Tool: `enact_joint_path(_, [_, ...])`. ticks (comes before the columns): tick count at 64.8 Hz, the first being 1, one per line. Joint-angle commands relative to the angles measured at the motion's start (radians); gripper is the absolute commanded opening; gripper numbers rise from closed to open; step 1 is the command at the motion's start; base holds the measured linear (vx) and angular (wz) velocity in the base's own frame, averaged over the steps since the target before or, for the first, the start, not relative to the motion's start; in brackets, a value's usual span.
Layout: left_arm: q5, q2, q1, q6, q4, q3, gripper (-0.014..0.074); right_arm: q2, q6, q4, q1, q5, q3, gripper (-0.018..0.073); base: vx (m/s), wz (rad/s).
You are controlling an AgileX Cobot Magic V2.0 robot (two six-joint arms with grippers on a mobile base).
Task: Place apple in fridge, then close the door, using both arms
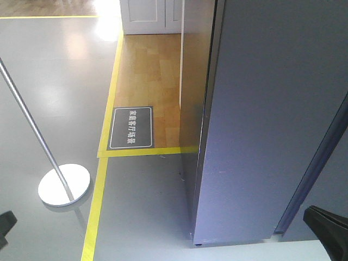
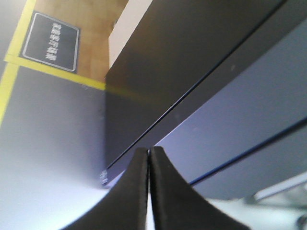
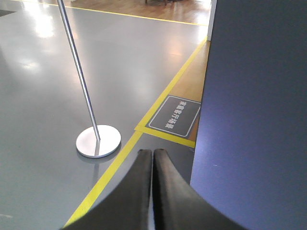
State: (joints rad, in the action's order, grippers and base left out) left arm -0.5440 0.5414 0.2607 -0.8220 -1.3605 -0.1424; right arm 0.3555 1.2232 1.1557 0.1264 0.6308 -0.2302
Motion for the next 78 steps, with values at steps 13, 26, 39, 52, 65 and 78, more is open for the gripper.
enact_joint_path(13, [0.007, 0.000, -0.002, -0.004, -0.206, -0.026, -0.0006, 0.006, 0.005, 0.059, 0.003, -0.013, -0.025, -0.0003, 0.00, 0.00])
enact_joint_path(26, [0.007, 0.000, -0.002, -0.004, -0.205, -0.025, -0.0006, 0.006, 0.005, 0.059, 0.003, -0.012, -0.025, -0.0003, 0.00, 0.00])
enact_joint_path(39, [0.025, 0.000, -0.002, -0.038, -0.172, -0.025, -0.0006, 0.006, 0.005, 0.059, 0.003, -0.012, -0.025, -0.0003, 0.00, 0.00])
enact_joint_path(52, [0.180, 0.000, -0.002, -0.119, -0.037, -0.025, -0.0006, 0.006, 0.005, 0.059, 0.003, -0.012, -0.025, -0.0003, 0.00, 0.00])
enact_joint_path(65, [0.344, 0.000, -0.002, -0.118, -0.042, -0.025, -0.0006, 0.006, 0.005, 0.059, 0.003, -0.012, -0.025, -0.0003, 0.00, 0.00])
enact_joint_path(78, [0.397, 0.000, -0.002, -0.101, -0.051, -0.025, -0.0006, 0.006, 0.005, 0.059, 0.003, -0.007, -0.025, -0.0003, 0.00, 0.00])
